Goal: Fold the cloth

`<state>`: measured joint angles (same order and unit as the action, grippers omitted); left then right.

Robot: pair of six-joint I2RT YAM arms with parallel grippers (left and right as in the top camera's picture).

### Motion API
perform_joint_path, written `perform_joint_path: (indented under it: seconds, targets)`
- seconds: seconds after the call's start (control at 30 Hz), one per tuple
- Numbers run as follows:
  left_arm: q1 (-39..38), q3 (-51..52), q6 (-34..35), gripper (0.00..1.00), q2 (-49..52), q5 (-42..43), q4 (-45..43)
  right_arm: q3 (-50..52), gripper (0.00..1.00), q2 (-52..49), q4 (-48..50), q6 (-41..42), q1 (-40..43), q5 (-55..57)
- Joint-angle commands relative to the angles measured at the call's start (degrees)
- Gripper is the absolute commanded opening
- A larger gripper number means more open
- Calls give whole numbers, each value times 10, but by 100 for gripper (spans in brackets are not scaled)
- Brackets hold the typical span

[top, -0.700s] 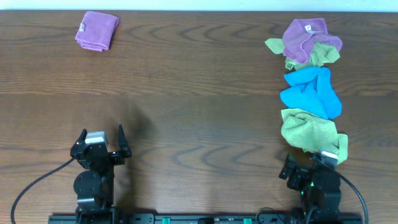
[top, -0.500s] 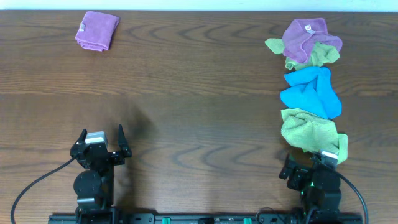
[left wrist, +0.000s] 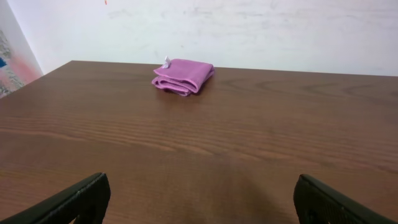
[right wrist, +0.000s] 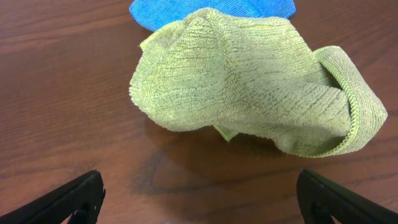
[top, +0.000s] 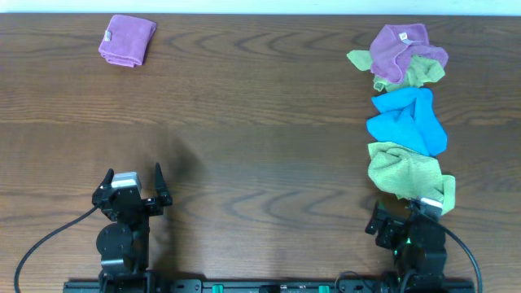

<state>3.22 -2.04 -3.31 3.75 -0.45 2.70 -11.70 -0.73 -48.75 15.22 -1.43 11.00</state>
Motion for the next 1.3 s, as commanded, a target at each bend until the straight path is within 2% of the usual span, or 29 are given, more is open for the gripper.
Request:
perform_joint_path:
  seconds: [0.0, 0.93, 0.97, 1.0, 1.07, 1.1, 1.27]
  targets:
    - [2, 18, -10, 95, -1, -10, 16, 7, 99, 4, -1, -9, -4, 8]
    - [2, 18, -10, 95, -1, -10, 16, 7, 99, 4, 7, -9, -4, 10]
    - [2, 18, -10, 95, -1, -10, 16, 7, 99, 4, 29, 3, -4, 10]
    - [2, 18, -10, 95, -1, -10, 16, 7, 99, 4, 63, 60, -4, 9]
    - [2, 18, -10, 95, -1, -10, 16, 7, 99, 4, 131, 274, -4, 8]
    - [2, 18, -10, 95, -1, -10, 16, 7, 99, 4, 159, 304, -4, 9]
    - [2, 18, -10, 95, -1, -10, 16, 6, 99, 4, 368, 305, -3, 21]
